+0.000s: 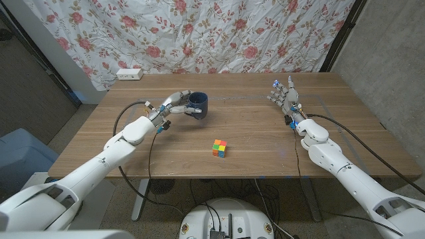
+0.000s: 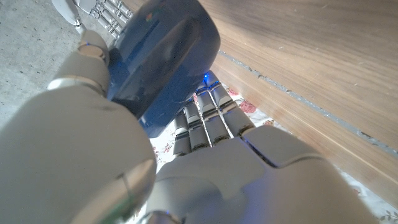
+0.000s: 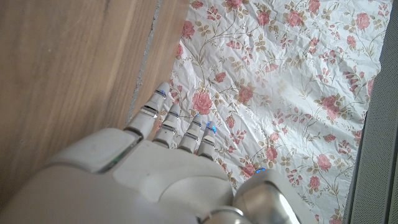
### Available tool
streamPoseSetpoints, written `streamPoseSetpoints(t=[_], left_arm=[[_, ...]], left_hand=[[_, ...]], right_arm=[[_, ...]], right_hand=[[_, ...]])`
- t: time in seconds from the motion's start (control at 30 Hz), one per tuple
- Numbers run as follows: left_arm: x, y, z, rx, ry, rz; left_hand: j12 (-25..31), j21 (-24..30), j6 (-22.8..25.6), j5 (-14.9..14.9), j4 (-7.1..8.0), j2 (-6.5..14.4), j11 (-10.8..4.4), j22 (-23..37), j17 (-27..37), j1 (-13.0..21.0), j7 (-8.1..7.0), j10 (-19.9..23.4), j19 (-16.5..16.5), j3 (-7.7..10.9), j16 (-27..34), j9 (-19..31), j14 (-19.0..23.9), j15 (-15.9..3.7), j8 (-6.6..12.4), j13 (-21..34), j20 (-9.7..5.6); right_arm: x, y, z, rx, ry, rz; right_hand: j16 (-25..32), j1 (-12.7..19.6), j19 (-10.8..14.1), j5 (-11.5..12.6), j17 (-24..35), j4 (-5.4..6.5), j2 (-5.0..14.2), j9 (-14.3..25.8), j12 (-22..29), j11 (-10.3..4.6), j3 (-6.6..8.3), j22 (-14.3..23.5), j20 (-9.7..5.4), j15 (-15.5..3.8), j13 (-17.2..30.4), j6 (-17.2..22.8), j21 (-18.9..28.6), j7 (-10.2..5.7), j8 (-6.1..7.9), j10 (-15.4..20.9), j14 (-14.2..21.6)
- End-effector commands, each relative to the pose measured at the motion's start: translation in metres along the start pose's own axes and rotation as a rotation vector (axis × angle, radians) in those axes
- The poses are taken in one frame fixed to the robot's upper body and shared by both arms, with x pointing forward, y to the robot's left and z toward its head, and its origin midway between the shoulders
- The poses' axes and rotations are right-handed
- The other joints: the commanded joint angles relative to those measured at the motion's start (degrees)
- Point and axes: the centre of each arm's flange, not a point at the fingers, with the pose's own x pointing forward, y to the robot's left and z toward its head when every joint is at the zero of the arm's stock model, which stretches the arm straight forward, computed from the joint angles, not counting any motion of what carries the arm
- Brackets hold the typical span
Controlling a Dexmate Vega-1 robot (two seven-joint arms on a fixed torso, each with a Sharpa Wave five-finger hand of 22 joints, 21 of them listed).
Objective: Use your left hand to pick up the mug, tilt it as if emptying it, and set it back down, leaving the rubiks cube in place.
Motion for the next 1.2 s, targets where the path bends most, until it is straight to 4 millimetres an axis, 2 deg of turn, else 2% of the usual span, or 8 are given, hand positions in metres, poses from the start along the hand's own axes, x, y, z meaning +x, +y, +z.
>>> streamPoseSetpoints(t=[0.03, 0.37, 0.8, 1.2], left_arm=[[0.005, 0.008, 0.016, 0.086, 0.01, -0.036], [0.006, 0.017, 0.03, 0.173, 0.005, -0.073], [0.009, 0.038, 0.048, 0.327, 0.02, -0.135], [0.014, 0.043, 0.063, 0.455, 0.025, -0.231]], left_hand=[[1.19, 0.49, 3.06, 0.22, 0.03, 11.09, -8.23, 0.13, 1.35, 8.78, -2.24, 8.73, 0.62, -0.18, 0.27, 5.28, 1.96, -9.96, 4.68, 3.78, -0.07], [1.56, 0.69, 3.27, 0.27, -0.01, 11.44, -8.36, 0.15, 1.54, 8.7, -2.21, 9.26, 0.91, -0.4, 0.39, 5.3, 2.83, -10.07, 5.26, 4.32, -0.13], [1.69, 0.81, 3.24, 0.36, 0.08, 11.71, -8.42, 0.16, 1.3, 8.24, -2.1, 9.33, 1.0, -0.44, -0.22, 5.11, 3.16, -9.93, 5.64, 4.84, -0.08], [1.73, 0.89, 3.11, 0.38, 0.21, 11.82, -8.36, 0.17, 1.18, 7.64, -2.03, 9.34, 1.04, -0.61, -0.64, 4.93, 3.47, -10.06, 5.9, 5.22, -0.07]], right_arm=[[0.0, 0.0, 0.0, 0.0, 0.0, 0.0], [0.0, 0.0, 0.0, 0.0, 0.0, 0.0], [0.0, 0.0, 0.0, 0.0, 0.0, 0.0], [0.0, 0.0, 0.0, 0.0, 0.0, 0.0]], right_hand=[[0.11, 0.48, 0.24, 0.23, 0.33, 0.4, 1.31, 0.14, 0.29, 0.12, 0.1, 0.29, 0.03, -2.82, 0.22, -0.09, 0.36, -0.37, 0.21, 0.51, 0.34], [0.09, 0.49, 0.22, 0.23, 0.33, 0.39, 1.31, 0.14, 0.28, 0.13, 0.1, 0.29, 0.04, -2.76, 0.22, -0.1, 0.35, -0.37, 0.2, 0.48, 0.31], [0.1, 0.49, 0.2, 0.24, 0.34, 0.39, 1.31, 0.14, 0.28, 0.1, 0.11, 0.29, 0.04, -2.8, 0.22, -0.1, 0.35, -0.37, 0.2, 0.49, 0.33], [0.12, 0.49, 0.24, 0.24, 0.33, 0.39, 1.31, 0.14, 0.3, 0.08, 0.12, 0.29, 0.01, -2.77, 0.22, -0.09, 0.36, -0.37, 0.21, 0.53, 0.38]])
